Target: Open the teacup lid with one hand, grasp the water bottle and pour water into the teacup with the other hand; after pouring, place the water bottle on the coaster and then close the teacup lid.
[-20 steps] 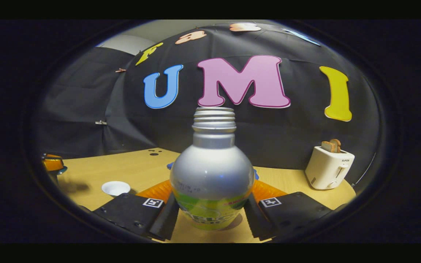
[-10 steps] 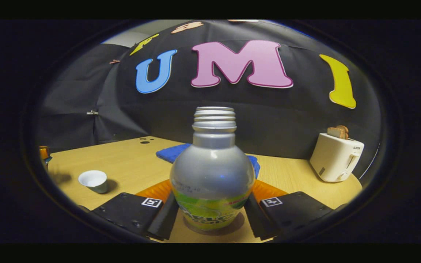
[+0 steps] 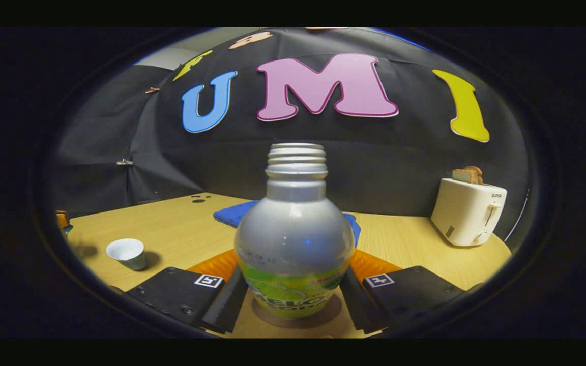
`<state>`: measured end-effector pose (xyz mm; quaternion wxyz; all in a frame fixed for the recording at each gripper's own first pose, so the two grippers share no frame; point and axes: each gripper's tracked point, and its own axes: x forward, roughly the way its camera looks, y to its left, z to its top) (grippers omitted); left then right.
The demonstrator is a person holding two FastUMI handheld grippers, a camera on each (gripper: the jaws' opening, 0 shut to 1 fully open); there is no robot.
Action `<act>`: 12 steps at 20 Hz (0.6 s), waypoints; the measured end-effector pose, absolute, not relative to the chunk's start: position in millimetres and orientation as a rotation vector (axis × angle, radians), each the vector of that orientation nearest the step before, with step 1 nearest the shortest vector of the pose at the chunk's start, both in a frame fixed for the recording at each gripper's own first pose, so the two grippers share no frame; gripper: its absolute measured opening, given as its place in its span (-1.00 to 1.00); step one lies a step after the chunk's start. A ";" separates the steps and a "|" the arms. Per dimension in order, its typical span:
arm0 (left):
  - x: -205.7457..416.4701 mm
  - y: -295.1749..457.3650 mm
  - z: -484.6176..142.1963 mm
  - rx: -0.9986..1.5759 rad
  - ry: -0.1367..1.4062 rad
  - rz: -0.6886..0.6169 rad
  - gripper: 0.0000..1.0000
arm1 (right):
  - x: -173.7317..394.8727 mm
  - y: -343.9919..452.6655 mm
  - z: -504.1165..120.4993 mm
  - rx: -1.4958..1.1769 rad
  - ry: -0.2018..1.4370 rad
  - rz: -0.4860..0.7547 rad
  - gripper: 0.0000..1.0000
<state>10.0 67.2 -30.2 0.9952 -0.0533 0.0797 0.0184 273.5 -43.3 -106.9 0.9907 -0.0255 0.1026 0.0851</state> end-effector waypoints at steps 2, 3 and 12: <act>9.2 62.0 -27.1 -0.098 0.153 0.030 -0.39 | 270.9 -41.3 -110.2 -0.048 0.221 0.174 0.82; 7.8 60.9 -25.3 -0.096 0.150 0.028 -0.33 | 270.4 -43.0 -112.8 -0.041 0.229 0.167 0.91; -8.4 55.2 -27.1 -0.121 0.149 0.027 -0.39 | 235.0 -44.7 -98.2 -0.022 0.233 0.137 0.99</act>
